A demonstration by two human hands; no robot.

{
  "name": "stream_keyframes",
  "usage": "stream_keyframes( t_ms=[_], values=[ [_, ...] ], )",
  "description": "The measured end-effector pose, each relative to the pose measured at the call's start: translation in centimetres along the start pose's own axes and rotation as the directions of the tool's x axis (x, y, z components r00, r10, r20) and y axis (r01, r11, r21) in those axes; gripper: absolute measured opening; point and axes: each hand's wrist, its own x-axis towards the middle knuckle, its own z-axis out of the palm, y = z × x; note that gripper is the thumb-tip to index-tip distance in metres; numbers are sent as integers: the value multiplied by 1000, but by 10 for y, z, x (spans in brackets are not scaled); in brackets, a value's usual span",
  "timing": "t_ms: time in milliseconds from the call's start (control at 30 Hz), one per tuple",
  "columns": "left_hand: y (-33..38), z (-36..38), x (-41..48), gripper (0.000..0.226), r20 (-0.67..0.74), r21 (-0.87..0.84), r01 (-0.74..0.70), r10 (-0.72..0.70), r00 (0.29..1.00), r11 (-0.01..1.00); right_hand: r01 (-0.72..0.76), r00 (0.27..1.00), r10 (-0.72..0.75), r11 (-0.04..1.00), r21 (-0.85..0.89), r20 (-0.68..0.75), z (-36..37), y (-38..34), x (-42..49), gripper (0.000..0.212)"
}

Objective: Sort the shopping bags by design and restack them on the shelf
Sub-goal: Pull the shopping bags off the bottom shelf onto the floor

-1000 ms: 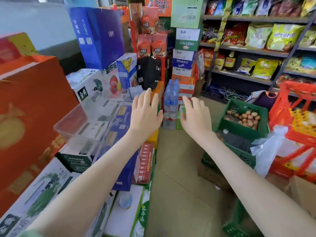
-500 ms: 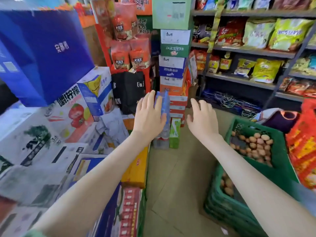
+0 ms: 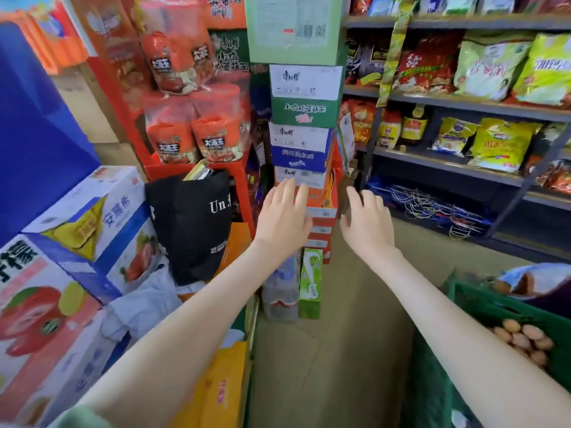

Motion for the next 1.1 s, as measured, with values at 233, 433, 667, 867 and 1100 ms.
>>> stream_keyframes(
  t_ms=[233,433,667,867,1100],
  values=[
    [-17,91,121,52,50,-68,-61,64,997,996,-60,998,60,998,-30,1,51,41,120,61],
    [-12,162,231,53,65,-166,-179,192,979,970,-203,979,205,969,-138,-2,80,104,211,65],
    [40,248,343,54,128,-288,-294,341,931,911,-397,917,398,898,-191,-35,93,216,274,62],
    [99,335,430,56,167,-322,-327,393,904,889,-508,857,514,834,-217,-30,119,332,333,61],
    [185,431,544,57,251,-340,-356,449,858,870,-534,832,554,810,-243,17,144,474,408,62]
  ],
)
